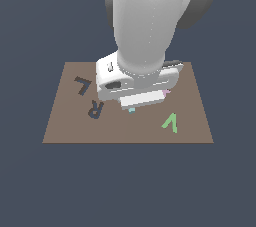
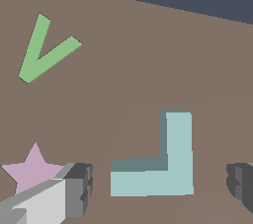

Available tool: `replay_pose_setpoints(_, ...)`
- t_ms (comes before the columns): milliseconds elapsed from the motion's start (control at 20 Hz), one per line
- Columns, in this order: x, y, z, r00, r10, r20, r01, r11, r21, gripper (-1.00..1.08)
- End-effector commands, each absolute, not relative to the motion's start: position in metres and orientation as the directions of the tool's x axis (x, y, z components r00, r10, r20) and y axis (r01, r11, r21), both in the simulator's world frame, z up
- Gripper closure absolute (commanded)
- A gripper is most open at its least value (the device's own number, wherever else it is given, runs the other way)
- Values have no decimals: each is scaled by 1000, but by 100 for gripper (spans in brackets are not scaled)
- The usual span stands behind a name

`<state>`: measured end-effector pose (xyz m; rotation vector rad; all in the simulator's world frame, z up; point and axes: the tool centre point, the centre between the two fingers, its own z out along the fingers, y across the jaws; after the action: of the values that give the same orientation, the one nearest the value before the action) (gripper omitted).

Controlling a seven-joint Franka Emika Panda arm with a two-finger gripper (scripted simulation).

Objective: Insert a designated object into the corresponding slot on a board.

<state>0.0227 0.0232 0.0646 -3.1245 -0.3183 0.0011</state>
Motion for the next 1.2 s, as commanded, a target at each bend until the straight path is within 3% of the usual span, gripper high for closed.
replay_pose_setpoints(0,25,25,56,976,218,1,218,-976,-1,-92)
replay_pose_setpoints(850,27,26,30,974,229,0,229,-974,0,-92)
replay_pose_setpoints(900,27,26,30,974,229,0,229,-974,0,108)
replay_pose_setpoints(1150,27,26,30,974,229,0,229,-974,0,108)
